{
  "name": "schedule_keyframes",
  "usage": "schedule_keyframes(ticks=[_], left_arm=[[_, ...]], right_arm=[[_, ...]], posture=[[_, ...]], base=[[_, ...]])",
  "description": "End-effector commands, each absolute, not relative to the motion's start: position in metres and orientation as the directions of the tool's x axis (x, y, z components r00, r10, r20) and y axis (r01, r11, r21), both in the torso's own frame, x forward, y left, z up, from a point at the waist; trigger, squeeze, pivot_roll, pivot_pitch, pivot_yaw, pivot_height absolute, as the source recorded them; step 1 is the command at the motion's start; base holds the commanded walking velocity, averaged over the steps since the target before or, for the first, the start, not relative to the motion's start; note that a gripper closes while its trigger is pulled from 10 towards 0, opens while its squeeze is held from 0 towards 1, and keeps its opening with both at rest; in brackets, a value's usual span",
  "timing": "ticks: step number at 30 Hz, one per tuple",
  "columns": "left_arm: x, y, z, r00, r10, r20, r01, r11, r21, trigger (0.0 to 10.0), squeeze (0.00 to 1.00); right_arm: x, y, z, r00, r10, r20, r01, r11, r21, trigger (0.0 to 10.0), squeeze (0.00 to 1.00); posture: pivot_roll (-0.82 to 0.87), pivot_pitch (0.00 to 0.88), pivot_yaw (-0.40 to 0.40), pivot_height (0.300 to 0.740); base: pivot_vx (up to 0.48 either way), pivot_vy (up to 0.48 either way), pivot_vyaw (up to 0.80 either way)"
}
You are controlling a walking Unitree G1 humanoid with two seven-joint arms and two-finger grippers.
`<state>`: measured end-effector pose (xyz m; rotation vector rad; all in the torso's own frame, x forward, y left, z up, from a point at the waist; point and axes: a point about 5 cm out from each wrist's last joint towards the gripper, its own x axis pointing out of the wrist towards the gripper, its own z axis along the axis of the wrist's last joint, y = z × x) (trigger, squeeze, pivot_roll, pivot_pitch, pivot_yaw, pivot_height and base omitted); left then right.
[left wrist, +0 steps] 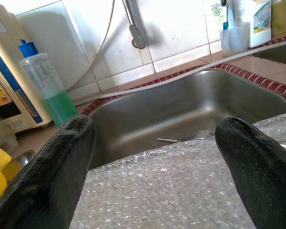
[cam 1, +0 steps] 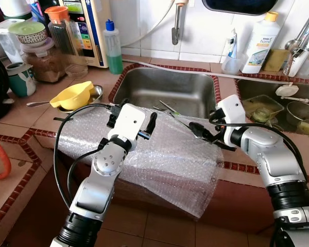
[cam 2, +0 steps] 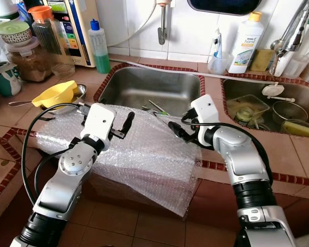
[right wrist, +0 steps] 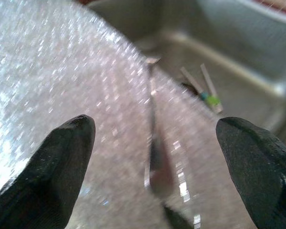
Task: Kitchen organization
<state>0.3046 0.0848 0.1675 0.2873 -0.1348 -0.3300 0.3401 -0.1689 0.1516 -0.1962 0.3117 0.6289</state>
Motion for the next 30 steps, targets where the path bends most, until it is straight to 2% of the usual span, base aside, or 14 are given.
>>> schedule_keyframes(ticks=[1,4,5,6,7,9,10,11,13,16,24,25,26,30], left_arm=[[0.306,0.085,0.167,0.941,-0.326,0.086,0.289,0.911,0.295,10.0,0.00],[0.304,0.085,0.166,0.942,-0.324,0.084,0.288,0.912,0.293,10.0,0.00],[0.304,0.086,0.165,0.943,-0.323,0.083,0.287,0.912,0.292,10.0,0.00],[0.304,0.086,0.165,0.943,-0.322,0.082,0.286,0.913,0.292,10.0,0.00],[0.304,0.087,0.165,0.944,-0.320,0.083,0.284,0.913,0.292,10.0,0.00],[0.305,0.088,0.166,0.944,-0.318,0.083,0.282,0.914,0.293,10.0,0.00],[0.305,0.088,0.166,0.945,-0.317,0.084,0.281,0.914,0.293,10.0,0.00],[0.304,0.088,0.167,0.945,-0.316,0.084,0.280,0.914,0.293,10.0,0.00],[0.304,0.089,0.167,0.945,-0.315,0.085,0.279,0.914,0.294,10.0,0.00],[0.303,0.090,0.166,0.946,-0.313,0.082,0.277,0.914,0.297,10.0,0.00],[0.300,0.091,0.165,0.947,-0.313,0.076,0.278,0.913,0.298,10.0,0.00],[0.300,0.091,0.166,0.947,-0.313,0.076,0.278,0.913,0.298,10.0,0.00],[0.300,0.092,0.166,0.947,-0.314,0.074,0.279,0.913,0.299,10.0,0.00],[0.300,0.092,0.166,0.947,-0.314,0.074,0.279,0.913,0.299,10.0,0.00]], right_arm=[[0.338,-0.167,0.150,0.750,0.558,-0.354,-0.618,0.783,-0.075,9.5,0.00],[0.338,-0.164,0.142,0.741,0.561,-0.368,-0.621,0.782,-0.059,7.7,0.00],[0.339,-0.163,0.141,0.741,0.561,-0.370,-0.620,0.782,-0.057,1.3,0.00],[0.340,-0.162,0.140,0.741,0.559,-0.372,-0.619,0.783,-0.055,0.0,0.00],[0.342,-0.160,0.138,0.748,0.549,-0.374,-0.610,0.791,-0.058,3.3,0.00],[0.344,-0.158,0.137,0.753,0.546,-0.367,-0.603,0.796,-0.055,3.3,0.00],[0.345,-0.158,0.137,0.756,0.546,-0.362,-0.600,0.798,-0.050,2.7,0.00],[0.346,-0.157,0.137,0.760,0.542,-0.360,-0.594,0.804,-0.043,0.6,0.00],[0.347,-0.156,0.136,0.762,0.538,-0.360,-0.588,0.808,-0.039,0.0,0.00],[0.349,-0.154,0.132,0.769,0.528,-0.360,-0.574,0.818,-0.026,0.0,0.00],[0.355,-0.151,0.126,0.783,0.515,-0.348,-0.542,0.840,0.025,2.1,0.00],[0.355,-0.151,0.126,0.783,0.515,-0.349,-0.541,0.841,0.027,2.1,0.00],[0.355,-0.151,0.125,0.783,0.515,-0.349,-0.541,0.841,0.029,0.2,0.00],[0.356,-0.151,0.124,0.783,0.516,-0.348,-0.540,0.841,0.029,0.2,0.00]], posture=[[0.01,0.004,-0.002,0.740],[0.02,0.008,-0.005,0.740],[0.02,0.008,-0.005,0.740],[0.02,0.008,-0.005,0.740],[0.02,0.009,-0.005,0.740],[0.02,0.009,-0.005,0.740],[0.03,0.011,-0.005,0.740],[0.03,0.011,-0.004,0.740],[0.03,0.013,-0.004,0.740],[0.04,0.017,-0.005,0.740],[0.05,0.021,-0.002,0.740],[0.05,0.022,-0.002,0.740],[0.05,0.023,-0.001,0.740],[0.06,0.023,-0.001,0.740]], base=[[0.000,0.000,0.00],[0.000,0.000,0.00],[0.000,0.000,0.00],[0.000,0.000,0.00],[0.000,0.000,0.00],[0.000,0.000,0.00],[0.000,0.000,0.00],[0.000,0.000,0.00],[0.000,0.000,0.00],[0.000,0.000,0.00],[0.000,0.000,0.00],[0.000,0.000,0.00],[0.000,0.000,0.00],[0.000,0.000,0.00]])
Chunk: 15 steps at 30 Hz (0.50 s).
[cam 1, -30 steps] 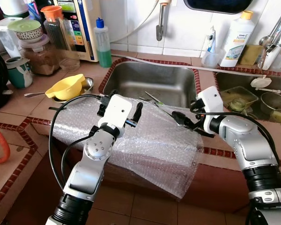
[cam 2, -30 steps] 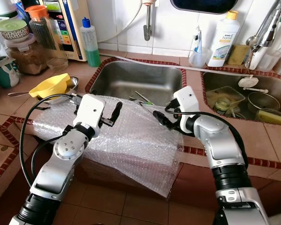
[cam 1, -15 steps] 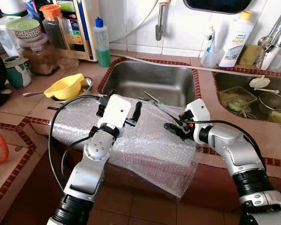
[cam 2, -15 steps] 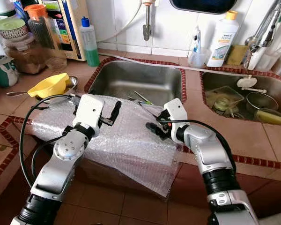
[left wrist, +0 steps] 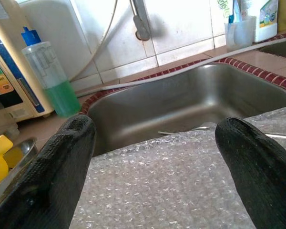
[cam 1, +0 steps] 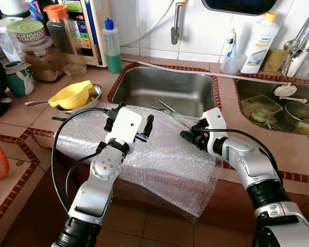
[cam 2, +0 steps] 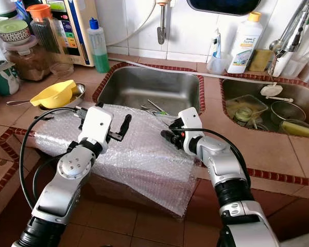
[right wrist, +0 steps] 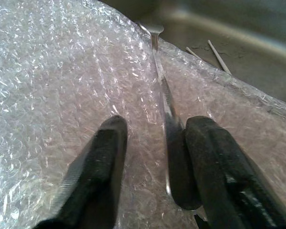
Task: Kitchen organization
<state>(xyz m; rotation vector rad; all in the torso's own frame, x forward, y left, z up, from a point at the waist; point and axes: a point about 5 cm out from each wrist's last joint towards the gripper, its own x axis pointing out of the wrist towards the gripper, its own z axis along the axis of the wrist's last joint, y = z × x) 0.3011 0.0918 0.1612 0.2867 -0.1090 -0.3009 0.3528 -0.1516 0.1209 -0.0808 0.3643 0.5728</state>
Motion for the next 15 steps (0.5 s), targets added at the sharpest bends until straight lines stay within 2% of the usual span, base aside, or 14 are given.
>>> schedule_keyframes(ticks=[1,2,15], left_arm=[[0.2999,0.0920,0.1658,0.947,-0.314,0.074,0.279,0.913,0.299,10.0,0.00],[0.2995,0.0925,0.1656,0.946,-0.315,0.071,0.281,0.911,0.300,10.0,0.00],[0.2990,0.0934,0.1657,0.945,-0.322,0.062,0.290,0.908,0.304,10.0,0.00]], right_arm=[[0.3560,-0.1510,0.1240,0.784,0.515,-0.347,-0.540,0.841,0.029,0.2,0.00],[0.3561,-0.1521,0.1232,0.786,0.511,-0.348,-0.533,0.845,0.036,0.0,0.00],[0.3593,-0.1591,0.1221,0.808,0.481,-0.341,-0.493,0.868,0.056,0.0,0.00]], posture=[[0.06,0.023,-0.001,0.740],[0.06,0.026,0.004,0.740],[0.06,0.028,0.007,0.740]], base=[[0.000,0.000,0.00],[0.000,0.000,0.00],[0.000,0.000,0.00]])
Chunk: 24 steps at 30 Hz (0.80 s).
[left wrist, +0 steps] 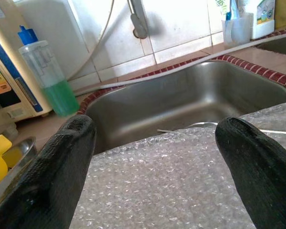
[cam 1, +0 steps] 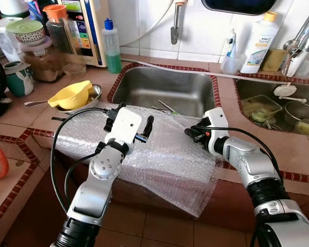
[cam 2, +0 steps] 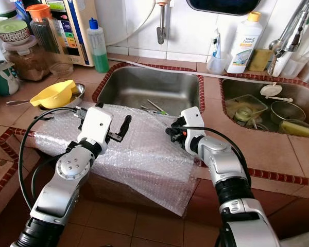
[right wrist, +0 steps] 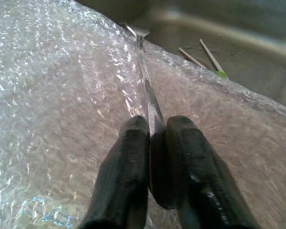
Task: Kitchen organization
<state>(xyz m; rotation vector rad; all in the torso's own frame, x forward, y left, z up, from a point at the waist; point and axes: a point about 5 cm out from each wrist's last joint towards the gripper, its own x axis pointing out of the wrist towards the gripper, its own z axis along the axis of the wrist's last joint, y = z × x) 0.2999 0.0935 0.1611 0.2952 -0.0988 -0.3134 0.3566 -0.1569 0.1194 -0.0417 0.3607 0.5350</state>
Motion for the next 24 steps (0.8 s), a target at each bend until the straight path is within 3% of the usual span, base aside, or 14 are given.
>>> schedule_keyframes(ticks=[1,20,21,22,23,24], left_arm=[[0.299,0.094,0.166,0.945,-0.323,0.062,0.290,0.908,0.304,10.0,0.00],[0.300,0.094,0.166,0.948,-0.312,0.063,0.279,0.911,0.304,10.0,0.00],[0.300,0.094,0.166,0.948,-0.312,0.062,0.279,0.911,0.305,10.0,0.00],[0.300,0.094,0.166,0.948,-0.312,0.063,0.280,0.910,0.305,10.0,0.00],[0.300,0.095,0.166,0.948,-0.313,0.063,0.280,0.910,0.306,10.0,0.00],[0.300,0.095,0.166,0.948,-0.313,0.064,0.280,0.910,0.306,10.0,0.00]], right_arm=[[0.359,-0.159,0.122,0.808,0.481,-0.340,-0.493,0.868,0.056,0.0,0.00],[0.370,-0.164,0.135,0.868,0.423,-0.261,-0.428,0.903,0.040,0.0,0.00],[0.371,-0.163,0.138,0.873,0.426,-0.239,-0.428,0.903,0.044,1.8,0.00],[0.373,-0.162,0.141,0.877,0.425,-0.224,-0.426,0.903,0.046,3.0,0.00],[0.373,-0.162,0.142,0.880,0.424,-0.215,-0.425,0.904,0.048,3.0,0.00],[0.374,-0.161,0.144,0.881,0.427,-0.204,-0.425,0.904,0.053,4.9,0.00]], posture=[[0.06,0.028,0.007,0.740],[0.07,0.021,0.001,0.740],[0.07,0.018,0.002,0.740],[0.07,0.017,0.001,0.740],[0.07,0.017,0.001,0.740],[0.07,0.017,0.001,0.740]], base=[[0.000,0.000,0.00],[0.000,0.000,0.00],[0.000,0.000,0.00],[0.000,0.000,0.00],[0.000,0.000,0.00],[0.000,0.000,0.00]])
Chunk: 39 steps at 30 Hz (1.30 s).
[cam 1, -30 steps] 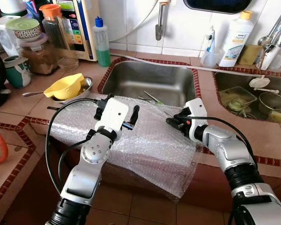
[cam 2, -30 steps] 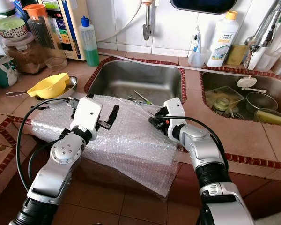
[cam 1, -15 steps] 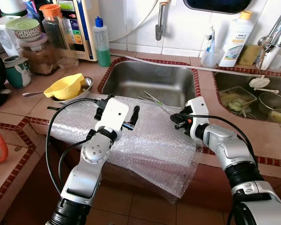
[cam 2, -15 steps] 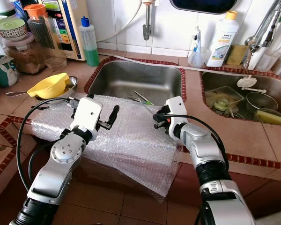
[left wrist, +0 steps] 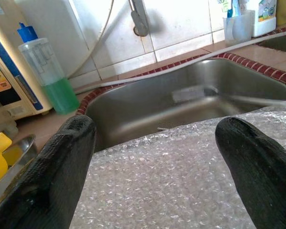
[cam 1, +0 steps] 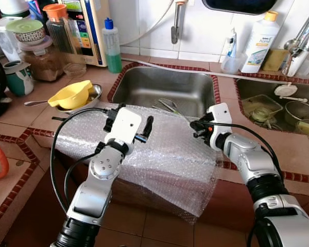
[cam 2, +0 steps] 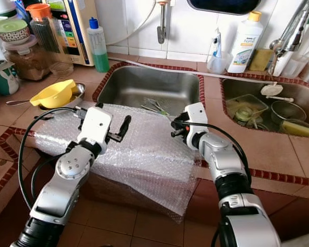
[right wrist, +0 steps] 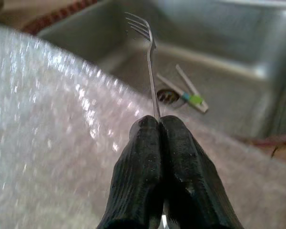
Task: Kitchen organization
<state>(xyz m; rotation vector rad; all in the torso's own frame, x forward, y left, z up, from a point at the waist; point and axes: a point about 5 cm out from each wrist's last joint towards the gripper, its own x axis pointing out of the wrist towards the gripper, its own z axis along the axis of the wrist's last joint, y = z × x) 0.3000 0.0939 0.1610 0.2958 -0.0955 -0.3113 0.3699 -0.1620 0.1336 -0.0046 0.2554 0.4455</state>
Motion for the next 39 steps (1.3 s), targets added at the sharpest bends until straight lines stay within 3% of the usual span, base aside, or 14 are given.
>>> schedule_keyframes(ticks=[1,14,20,21,22,23,39], left_arm=[[0.300,0.095,0.167,0.948,-0.313,0.065,0.279,0.910,0.307,10.0,0.00],[0.298,0.096,0.167,0.947,-0.314,0.062,0.280,0.907,0.314,10.0,0.00],[0.295,0.100,0.167,0.948,-0.315,0.054,0.282,0.904,0.322,10.0,0.00],[0.294,0.100,0.167,0.947,-0.316,0.053,0.283,0.903,0.323,10.0,0.00],[0.294,0.100,0.167,0.947,-0.316,0.053,0.283,0.903,0.323,10.0,0.00],[0.294,0.100,0.167,0.947,-0.316,0.053,0.283,0.903,0.323,10.0,0.00],[0.289,0.100,0.167,0.949,-0.313,0.046,0.282,0.902,0.326,10.0,0.00]], right_arm=[[0.376,-0.159,0.146,0.886,0.425,-0.184,-0.424,0.904,0.051,10.0,0.00],[0.389,-0.152,0.154,0.930,0.336,-0.145,-0.344,0.939,-0.028,10.0,0.00],[0.400,-0.157,0.158,0.965,0.193,-0.178,-0.238,0.929,-0.282,10.0,0.00],[0.401,-0.160,0.160,0.970,0.167,-0.175,-0.214,0.932,-0.294,10.0,0.53],[0.401,-0.160,0.160,0.970,0.167,-0.175,-0.214,0.932,-0.294,10.0,0.53],[0.402,-0.162,0.161,0.974,0.152,-0.170,-0.199,0.928,-0.314,10.0,1.00],[0.407,-0.171,0.173,0.982,0.112,-0.152,-0.164,0.901,-0.401,10.0,1.00]], posture=[[0.07,0.015,0.003,0.740],[0.10,0.017,0.009,0.740],[0.12,0.021,0.015,0.740],[0.13,0.021,0.016,0.740],[0.13,0.021,0.016,0.740],[0.13,0.021,0.016,0.740],[0.15,0.036,0.015,0.740]], base=[[0.000,0.000,0.00],[0.000,0.000,0.00],[0.000,0.000,0.00],[0.000,0.000,0.00],[0.000,0.000,0.00],[0.000,0.000,0.00],[0.000,0.000,0.00]])
